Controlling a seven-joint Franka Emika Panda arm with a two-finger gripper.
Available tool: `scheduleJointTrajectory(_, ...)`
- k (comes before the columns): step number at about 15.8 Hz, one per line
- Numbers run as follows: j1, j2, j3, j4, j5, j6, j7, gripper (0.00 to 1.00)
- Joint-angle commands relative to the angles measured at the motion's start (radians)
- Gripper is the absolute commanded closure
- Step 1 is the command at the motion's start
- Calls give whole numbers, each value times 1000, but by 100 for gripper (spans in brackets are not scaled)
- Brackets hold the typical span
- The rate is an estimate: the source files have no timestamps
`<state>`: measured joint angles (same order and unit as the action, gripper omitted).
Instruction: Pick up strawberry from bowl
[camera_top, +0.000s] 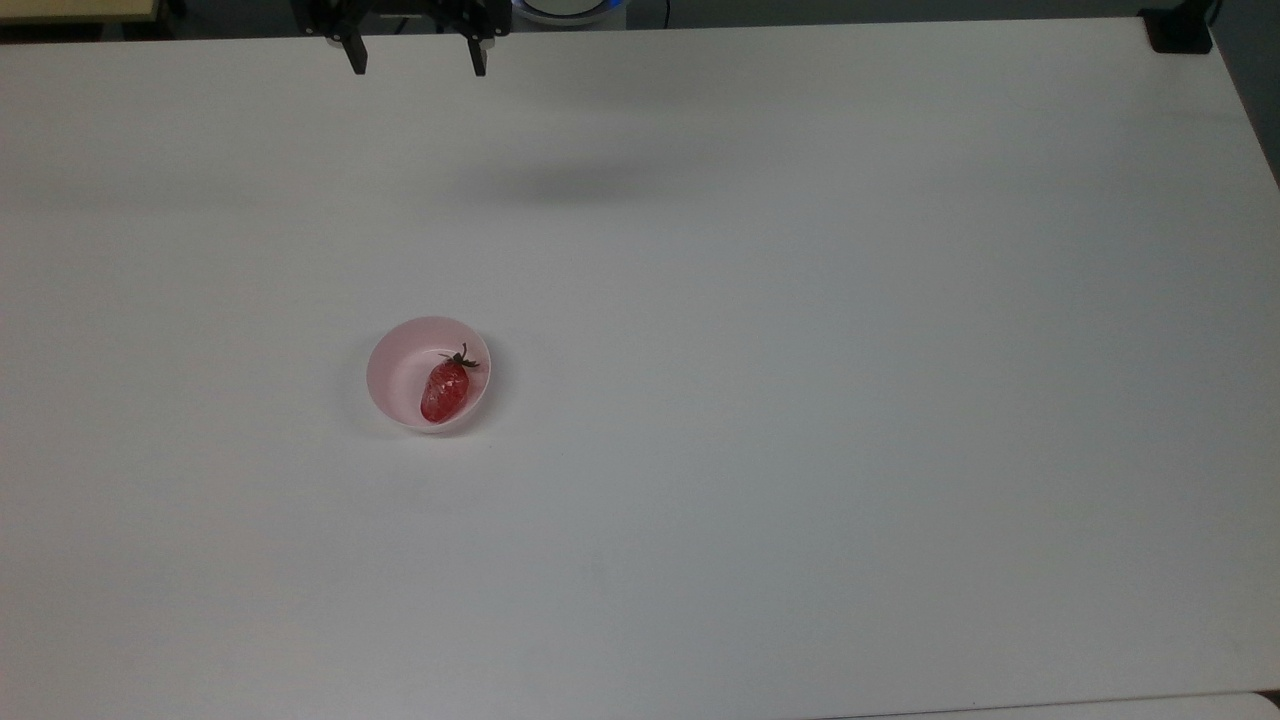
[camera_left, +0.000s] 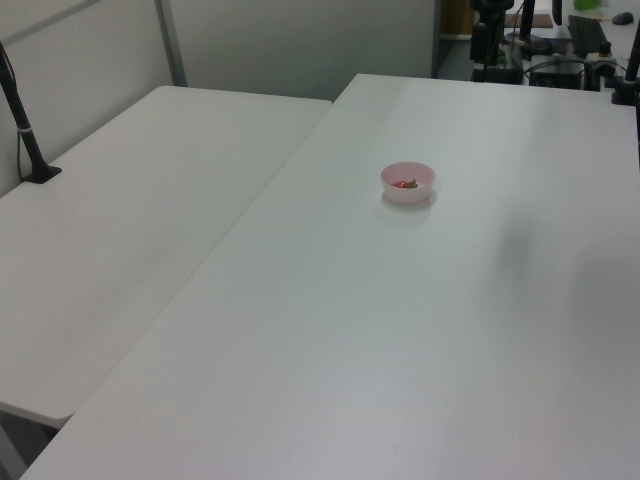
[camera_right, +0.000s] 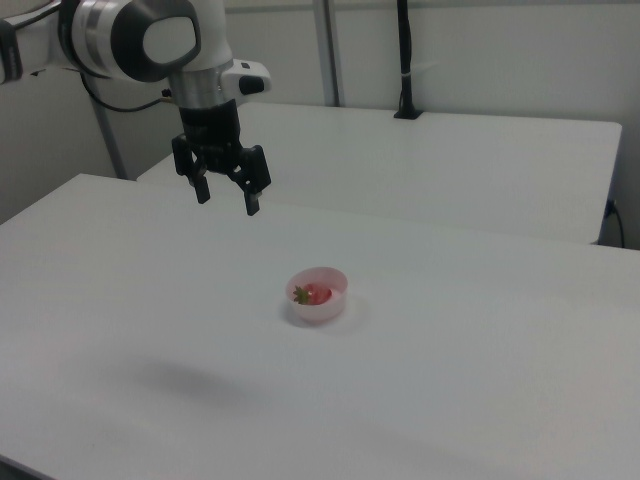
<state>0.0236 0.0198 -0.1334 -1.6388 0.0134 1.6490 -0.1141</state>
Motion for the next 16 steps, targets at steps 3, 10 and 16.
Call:
scheduleJointTrajectory(3, -5, -15, 11, -6, -16, -5, 2, 0)
scheduleJointTrajectory(10, -4, -15, 11, -6, -13, -15, 13, 0)
scheduleJointTrajectory(16, -4, 61, 12, 51, -20, 20, 4, 0)
